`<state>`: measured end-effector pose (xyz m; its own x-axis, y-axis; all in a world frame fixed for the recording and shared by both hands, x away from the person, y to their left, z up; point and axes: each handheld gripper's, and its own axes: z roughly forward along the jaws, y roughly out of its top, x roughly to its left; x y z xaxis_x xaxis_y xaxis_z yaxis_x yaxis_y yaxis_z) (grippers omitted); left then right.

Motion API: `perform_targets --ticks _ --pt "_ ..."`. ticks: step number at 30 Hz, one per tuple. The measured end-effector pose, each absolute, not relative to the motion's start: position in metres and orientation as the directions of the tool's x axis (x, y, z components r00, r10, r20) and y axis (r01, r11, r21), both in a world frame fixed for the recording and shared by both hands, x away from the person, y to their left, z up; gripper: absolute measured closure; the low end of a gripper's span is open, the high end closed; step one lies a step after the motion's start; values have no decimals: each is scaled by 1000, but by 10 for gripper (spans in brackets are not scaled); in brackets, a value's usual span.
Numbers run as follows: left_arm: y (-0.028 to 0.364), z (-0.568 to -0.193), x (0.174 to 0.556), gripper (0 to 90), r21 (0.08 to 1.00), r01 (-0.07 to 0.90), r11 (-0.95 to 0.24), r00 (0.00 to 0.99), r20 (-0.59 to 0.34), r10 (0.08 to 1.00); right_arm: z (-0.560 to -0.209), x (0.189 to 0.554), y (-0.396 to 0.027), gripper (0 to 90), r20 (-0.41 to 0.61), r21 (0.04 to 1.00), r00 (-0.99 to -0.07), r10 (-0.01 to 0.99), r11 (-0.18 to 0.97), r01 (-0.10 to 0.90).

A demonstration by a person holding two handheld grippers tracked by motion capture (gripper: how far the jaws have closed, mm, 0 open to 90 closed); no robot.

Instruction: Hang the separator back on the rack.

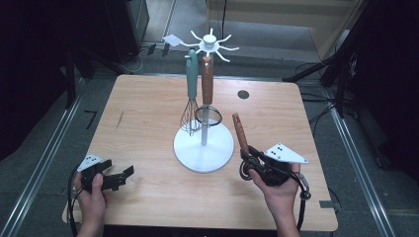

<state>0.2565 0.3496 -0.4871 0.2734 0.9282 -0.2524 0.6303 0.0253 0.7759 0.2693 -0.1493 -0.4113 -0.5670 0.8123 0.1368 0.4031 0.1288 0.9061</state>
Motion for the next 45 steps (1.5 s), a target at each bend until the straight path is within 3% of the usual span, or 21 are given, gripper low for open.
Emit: perform_targets --ticks 45 --pt "348 -487 255 9 781 624 15 267 -231 935 -351 260 -131 711 119 967 -586 802 40 251"
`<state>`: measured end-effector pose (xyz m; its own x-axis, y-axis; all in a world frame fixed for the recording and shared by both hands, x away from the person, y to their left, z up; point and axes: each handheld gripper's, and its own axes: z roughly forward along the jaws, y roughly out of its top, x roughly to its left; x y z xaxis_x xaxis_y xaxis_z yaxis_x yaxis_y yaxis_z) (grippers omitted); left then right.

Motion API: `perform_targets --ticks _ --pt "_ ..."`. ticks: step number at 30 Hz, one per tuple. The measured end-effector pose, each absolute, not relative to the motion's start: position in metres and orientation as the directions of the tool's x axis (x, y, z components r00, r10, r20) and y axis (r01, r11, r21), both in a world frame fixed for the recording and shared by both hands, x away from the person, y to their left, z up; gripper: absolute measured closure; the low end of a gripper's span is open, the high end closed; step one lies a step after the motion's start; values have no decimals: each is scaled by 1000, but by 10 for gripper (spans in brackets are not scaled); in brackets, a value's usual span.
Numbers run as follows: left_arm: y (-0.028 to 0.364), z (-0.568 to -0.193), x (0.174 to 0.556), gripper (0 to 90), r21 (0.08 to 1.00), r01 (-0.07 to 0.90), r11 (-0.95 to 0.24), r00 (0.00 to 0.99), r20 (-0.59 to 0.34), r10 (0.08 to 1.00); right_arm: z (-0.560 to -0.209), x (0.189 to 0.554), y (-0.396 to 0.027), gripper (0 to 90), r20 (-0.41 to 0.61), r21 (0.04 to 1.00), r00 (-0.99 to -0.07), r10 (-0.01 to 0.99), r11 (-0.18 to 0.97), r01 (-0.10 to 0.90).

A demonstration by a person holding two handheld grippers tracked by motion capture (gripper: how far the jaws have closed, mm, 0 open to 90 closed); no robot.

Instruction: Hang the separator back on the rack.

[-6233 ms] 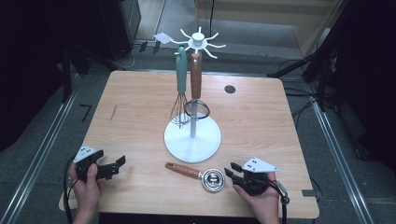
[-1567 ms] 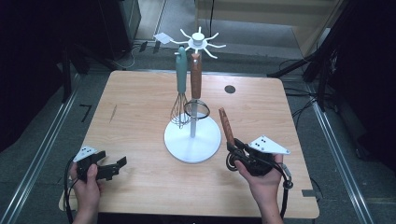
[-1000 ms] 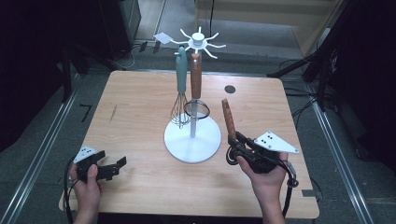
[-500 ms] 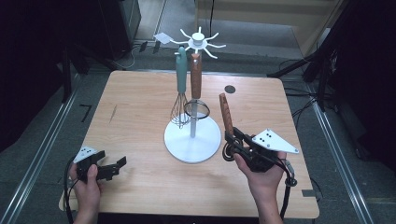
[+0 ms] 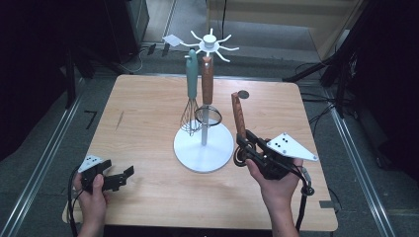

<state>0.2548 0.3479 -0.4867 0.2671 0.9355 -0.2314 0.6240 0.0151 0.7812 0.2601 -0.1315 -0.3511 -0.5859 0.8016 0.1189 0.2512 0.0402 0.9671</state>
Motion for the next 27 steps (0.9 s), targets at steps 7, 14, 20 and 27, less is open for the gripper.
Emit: perform_targets --ticks 7,14,20,27 --pt "348 -487 255 8 779 627 17 263 -232 936 -342 261 -128 711 130 973 -581 804 9 230" --pt "348 -487 255 0 780 625 25 261 -239 935 -328 259 -127 711 127 981 -577 807 -16 194" --pt "348 -487 255 0 779 627 24 258 -236 937 -316 260 -123 711 117 985 -583 804 -20 171" --pt "349 -487 255 0 780 626 27 258 -240 936 -306 260 -118 711 115 989 -592 797 -36 143"
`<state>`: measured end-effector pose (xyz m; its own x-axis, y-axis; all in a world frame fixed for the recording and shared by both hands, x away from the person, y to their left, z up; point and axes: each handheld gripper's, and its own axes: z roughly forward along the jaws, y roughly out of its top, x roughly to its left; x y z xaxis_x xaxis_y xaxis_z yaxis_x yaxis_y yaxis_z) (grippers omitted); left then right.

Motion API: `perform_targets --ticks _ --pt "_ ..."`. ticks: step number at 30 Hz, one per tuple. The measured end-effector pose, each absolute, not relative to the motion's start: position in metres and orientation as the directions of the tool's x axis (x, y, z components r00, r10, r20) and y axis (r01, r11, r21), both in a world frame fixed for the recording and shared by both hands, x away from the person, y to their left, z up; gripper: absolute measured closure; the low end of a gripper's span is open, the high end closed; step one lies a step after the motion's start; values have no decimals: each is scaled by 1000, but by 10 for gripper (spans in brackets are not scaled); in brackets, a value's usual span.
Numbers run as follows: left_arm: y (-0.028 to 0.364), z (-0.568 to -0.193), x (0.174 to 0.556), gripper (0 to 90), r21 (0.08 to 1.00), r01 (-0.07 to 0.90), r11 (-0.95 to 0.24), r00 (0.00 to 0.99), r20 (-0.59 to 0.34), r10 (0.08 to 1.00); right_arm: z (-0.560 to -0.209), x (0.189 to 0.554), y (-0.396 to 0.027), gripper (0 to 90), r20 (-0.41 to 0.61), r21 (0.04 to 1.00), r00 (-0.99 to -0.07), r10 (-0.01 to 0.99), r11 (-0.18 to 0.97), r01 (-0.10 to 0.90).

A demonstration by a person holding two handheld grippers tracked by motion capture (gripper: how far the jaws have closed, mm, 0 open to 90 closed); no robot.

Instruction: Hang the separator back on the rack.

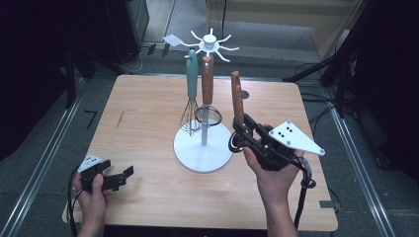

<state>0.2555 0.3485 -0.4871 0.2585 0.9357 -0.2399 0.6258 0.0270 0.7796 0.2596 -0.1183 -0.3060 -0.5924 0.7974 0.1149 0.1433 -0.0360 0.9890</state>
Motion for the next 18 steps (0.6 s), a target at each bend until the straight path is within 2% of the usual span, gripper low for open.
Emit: perform_targets --ticks 18 --pt "348 -487 256 0 778 627 27 257 -240 936 -285 261 -112 711 92 995 -601 794 -51 84"
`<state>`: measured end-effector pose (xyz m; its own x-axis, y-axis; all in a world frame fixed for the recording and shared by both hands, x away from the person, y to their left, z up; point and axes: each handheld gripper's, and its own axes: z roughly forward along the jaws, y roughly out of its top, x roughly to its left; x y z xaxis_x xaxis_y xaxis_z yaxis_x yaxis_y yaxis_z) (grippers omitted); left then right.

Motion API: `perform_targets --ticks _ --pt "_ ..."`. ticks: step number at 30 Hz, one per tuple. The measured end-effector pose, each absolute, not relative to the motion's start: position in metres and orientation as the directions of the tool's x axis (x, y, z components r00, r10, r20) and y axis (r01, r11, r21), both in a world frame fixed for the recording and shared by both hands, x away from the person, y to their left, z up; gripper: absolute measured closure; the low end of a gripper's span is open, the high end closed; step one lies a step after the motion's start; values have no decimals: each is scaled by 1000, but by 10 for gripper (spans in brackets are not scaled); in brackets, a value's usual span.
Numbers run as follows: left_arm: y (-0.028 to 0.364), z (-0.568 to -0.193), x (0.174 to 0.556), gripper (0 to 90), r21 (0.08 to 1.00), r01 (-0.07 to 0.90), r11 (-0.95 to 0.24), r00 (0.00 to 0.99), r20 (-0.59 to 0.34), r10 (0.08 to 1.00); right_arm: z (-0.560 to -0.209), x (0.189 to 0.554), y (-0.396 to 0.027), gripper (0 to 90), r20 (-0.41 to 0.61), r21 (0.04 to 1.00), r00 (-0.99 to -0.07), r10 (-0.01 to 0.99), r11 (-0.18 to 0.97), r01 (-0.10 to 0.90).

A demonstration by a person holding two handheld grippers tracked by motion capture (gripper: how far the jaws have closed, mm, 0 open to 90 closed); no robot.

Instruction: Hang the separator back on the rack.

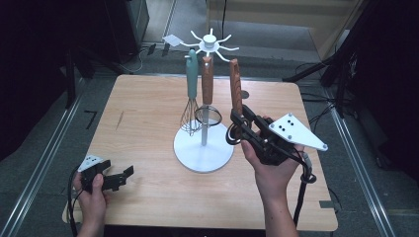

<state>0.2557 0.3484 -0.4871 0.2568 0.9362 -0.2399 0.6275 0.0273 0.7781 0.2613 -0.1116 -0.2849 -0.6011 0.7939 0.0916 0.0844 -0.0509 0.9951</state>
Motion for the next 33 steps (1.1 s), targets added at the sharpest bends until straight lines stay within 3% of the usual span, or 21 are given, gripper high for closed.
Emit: perform_targets --ticks 21,24,33 --pt "349 -487 256 0 776 630 29 259 -246 934 -283 281 -97 703 117 991 -638 761 -49 123" --pt "349 -487 256 0 778 627 30 258 -244 935 -287 283 -99 547 129 990 -637 760 -57 133" --pt "348 -487 256 0 779 627 26 259 -240 936 -312 276 -116 437 112 988 -587 802 -29 149"
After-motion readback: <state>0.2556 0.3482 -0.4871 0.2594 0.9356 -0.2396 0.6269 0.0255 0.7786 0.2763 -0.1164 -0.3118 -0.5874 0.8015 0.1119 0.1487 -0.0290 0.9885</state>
